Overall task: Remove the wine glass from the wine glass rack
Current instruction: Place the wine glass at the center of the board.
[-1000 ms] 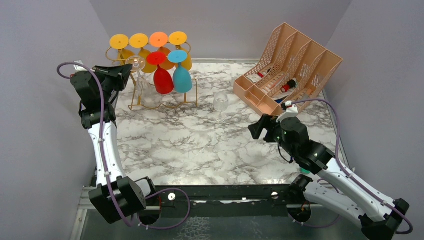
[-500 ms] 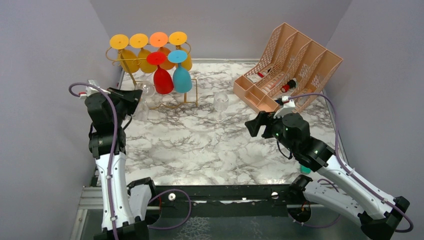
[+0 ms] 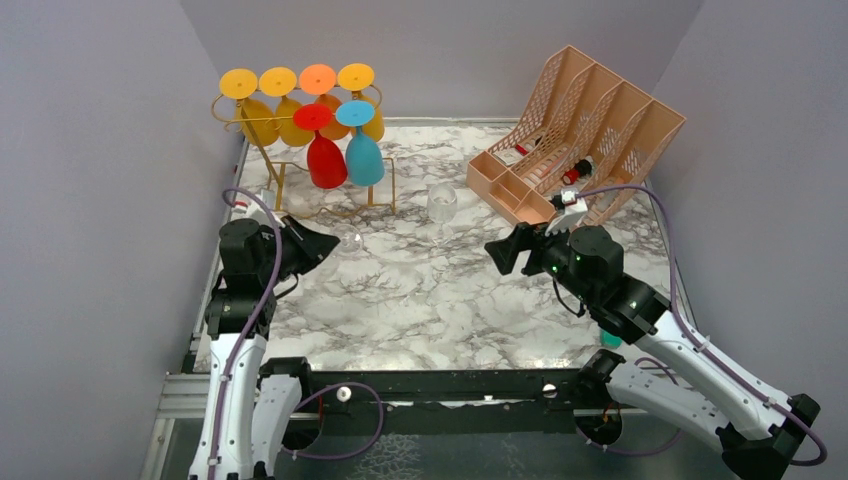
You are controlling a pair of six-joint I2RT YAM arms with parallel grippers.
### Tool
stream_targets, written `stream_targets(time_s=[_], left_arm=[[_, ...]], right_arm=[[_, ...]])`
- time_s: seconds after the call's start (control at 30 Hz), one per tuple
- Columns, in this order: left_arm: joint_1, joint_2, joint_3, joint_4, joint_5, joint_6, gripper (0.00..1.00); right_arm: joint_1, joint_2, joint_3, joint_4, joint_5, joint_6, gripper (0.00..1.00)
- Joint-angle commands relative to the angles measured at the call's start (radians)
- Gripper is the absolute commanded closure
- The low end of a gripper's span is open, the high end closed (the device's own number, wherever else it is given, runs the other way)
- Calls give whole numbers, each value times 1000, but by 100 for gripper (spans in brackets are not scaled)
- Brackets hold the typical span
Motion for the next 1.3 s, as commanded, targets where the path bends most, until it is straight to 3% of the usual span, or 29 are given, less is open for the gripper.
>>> stream_targets(time_s=[0.0,0.23,0.7,1.03,1.2,1.27], left_arm=[[-23,64,-5,123,320,137,100],[-110,112,16,179,471,185,100],[-451,185,21,286,324,187,100],[-582,241,10,378,274,152,100],[-605,252,8,381,257,151,100],[-606,252,7,382,255,151,99]], right_arm=[[5,11,2,33,-88,11,10],[5,34,-27,126,-312,66,13],[5,242,-23,334,-732,218,37],[5,338,-23,379,-869,245,63],[5,341,-46,439,-870,274,92],[5,342,-53,451,-866,278,99]])
